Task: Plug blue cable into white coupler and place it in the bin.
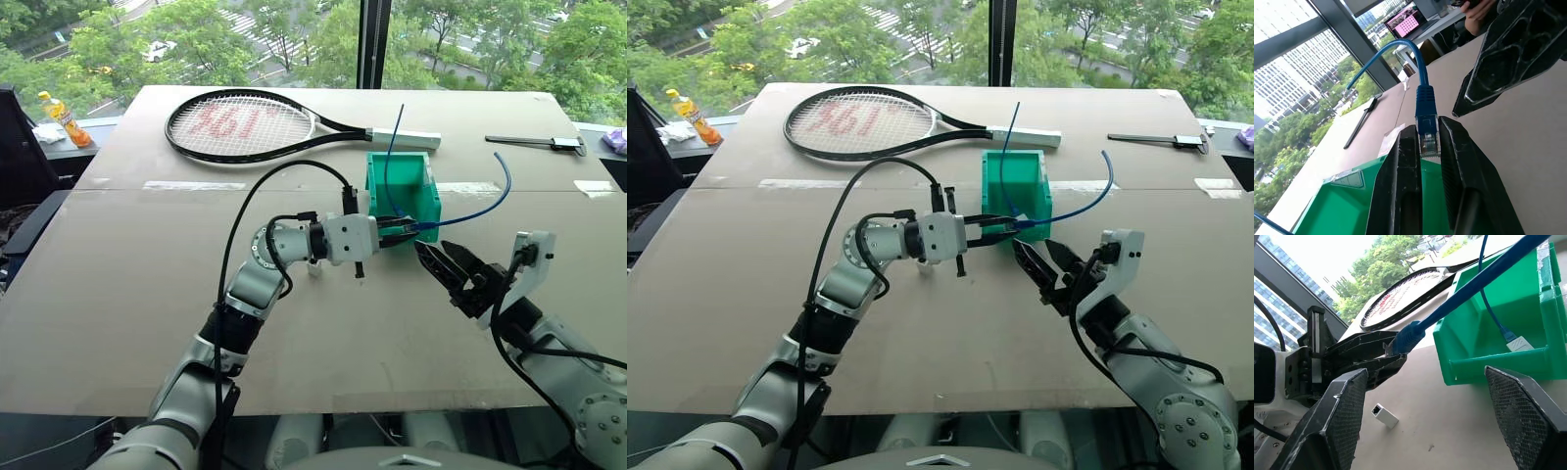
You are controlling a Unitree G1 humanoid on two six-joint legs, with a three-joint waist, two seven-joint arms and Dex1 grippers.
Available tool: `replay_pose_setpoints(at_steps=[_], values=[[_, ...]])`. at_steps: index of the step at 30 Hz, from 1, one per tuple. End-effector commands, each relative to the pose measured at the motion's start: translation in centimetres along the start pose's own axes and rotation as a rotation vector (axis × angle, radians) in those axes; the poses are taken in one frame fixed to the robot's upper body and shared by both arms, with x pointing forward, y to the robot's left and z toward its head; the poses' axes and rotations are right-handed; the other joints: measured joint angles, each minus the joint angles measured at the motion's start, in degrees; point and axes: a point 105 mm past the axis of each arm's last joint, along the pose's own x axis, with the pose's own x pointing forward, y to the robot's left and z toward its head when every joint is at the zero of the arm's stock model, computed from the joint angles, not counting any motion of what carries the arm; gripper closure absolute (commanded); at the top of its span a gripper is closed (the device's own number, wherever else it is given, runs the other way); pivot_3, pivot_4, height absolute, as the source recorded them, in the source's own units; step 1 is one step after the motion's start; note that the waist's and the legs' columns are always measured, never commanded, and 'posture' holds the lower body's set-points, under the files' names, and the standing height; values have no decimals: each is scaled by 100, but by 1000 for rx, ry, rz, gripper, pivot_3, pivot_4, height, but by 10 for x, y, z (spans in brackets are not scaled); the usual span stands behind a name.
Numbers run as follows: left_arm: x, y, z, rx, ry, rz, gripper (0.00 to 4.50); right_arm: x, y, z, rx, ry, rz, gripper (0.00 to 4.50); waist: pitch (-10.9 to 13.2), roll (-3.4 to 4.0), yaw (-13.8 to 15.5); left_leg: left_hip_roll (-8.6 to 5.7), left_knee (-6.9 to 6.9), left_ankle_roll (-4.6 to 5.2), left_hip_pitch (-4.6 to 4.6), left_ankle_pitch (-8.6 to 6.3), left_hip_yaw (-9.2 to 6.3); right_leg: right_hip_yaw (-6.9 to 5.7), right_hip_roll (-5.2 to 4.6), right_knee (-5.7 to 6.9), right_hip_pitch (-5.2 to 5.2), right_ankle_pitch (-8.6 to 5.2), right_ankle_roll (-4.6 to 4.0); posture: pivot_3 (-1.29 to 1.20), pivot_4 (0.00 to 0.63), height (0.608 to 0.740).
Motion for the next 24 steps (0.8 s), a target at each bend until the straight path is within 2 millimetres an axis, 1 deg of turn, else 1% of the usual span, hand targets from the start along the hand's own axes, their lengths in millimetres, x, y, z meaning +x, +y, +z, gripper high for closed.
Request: replay_pose_setpoints(at_steps=[1,3,4,5,7,15,18,21,22,24], values=[[0,7,11,59,-34,26,4500,4,8,10,40,-59,34,786,0,0,1,0,0,0,0,0,-1,0,1,1,0,0,0,0,150,740],[0,7,12,66,-36,27,4500,7,8,13,69,-82,33,786,0,0,0,1,0,0,3,0,-2,-1,2,7,0,-2,-3,0,150,740],[0,7,12,64,-38,29,4500,8,8,14,77,-88,32,1203,0,0,0,2,0,0,4,0,-2,-1,4,9,0,-2,-3,0,150,740],[0,6,11,62,-38,30,4500,9,7,14,76,-90,30,1349,0,0,-1,2,1,0,4,0,-2,0,4,10,0,-2,-3,0,150,740],[0,6,11,60,-39,30,4500,10,7,14,71,-91,25,2077,0,0,-1,2,2,0,4,0,-1,0,4,11,0,-1,-2,0,150,740],[-1,4,11,49,-41,26,4500,14,12,13,86,-96,45,2077,0,0,-1,2,2,0,3,0,0,1,4,10,0,0,0,0,150,740],[-1,3,11,47,-42,21,4500,17,13,15,91,-107,54,2933,0,1,-3,2,2,0,4,0,0,1,4,10,0,-2,-3,0,150,740],[-2,3,11,43,-41,20,4500,17,15,16,92,-108,65,4333,0,1,-3,3,3,0,4,0,-1,0,4,10,0,-2,-3,0,150,740],[-2,3,11,38,-41,22,4500,18,16,15,91,-106,70,4429,0,1,-3,3,3,0,4,0,0,1,4,11,0,-2,-3,0,150,740],[-3,3,10,33,-39,25,4500,18,17,15,90,-103,78,4429,0,1,-2,3,3,0,3,0,-1,0,4,10,-1,-1,-2,0,150,740]])
